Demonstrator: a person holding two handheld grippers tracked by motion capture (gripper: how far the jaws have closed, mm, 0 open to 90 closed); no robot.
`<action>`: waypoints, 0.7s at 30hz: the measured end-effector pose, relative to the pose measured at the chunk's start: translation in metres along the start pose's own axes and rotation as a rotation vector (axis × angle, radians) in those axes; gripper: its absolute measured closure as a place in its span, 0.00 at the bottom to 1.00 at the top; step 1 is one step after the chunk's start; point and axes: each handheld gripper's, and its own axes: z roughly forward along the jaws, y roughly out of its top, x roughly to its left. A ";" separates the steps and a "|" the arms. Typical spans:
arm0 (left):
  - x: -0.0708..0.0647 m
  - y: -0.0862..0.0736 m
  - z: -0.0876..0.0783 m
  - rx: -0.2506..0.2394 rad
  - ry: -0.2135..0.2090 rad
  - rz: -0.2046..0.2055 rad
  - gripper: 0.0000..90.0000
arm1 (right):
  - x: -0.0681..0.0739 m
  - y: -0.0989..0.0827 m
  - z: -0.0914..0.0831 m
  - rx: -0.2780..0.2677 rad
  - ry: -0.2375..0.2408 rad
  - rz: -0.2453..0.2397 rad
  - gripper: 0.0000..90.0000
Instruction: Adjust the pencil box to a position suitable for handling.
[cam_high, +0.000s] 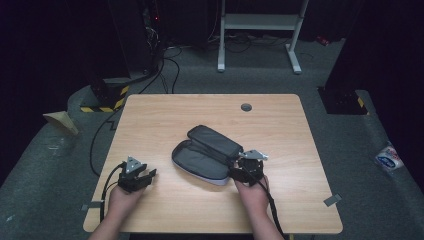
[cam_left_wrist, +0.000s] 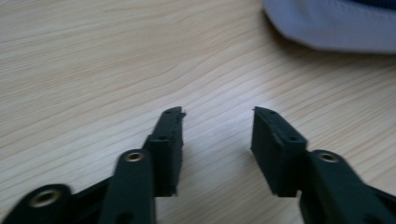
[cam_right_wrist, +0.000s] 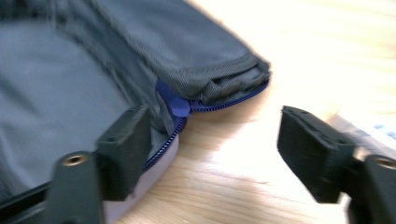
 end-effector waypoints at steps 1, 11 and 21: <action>-0.004 0.002 0.001 -0.007 -0.003 0.005 0.67 | -0.003 -0.001 -0.007 -0.035 0.012 -0.004 0.39; -0.021 0.038 0.027 -0.068 0.032 -0.026 0.84 | -0.006 -0.032 -0.035 -0.043 0.061 -0.024 0.64; -0.054 0.032 0.027 -0.020 -0.104 0.037 0.87 | -0.008 -0.041 -0.022 0.017 0.061 -0.040 0.66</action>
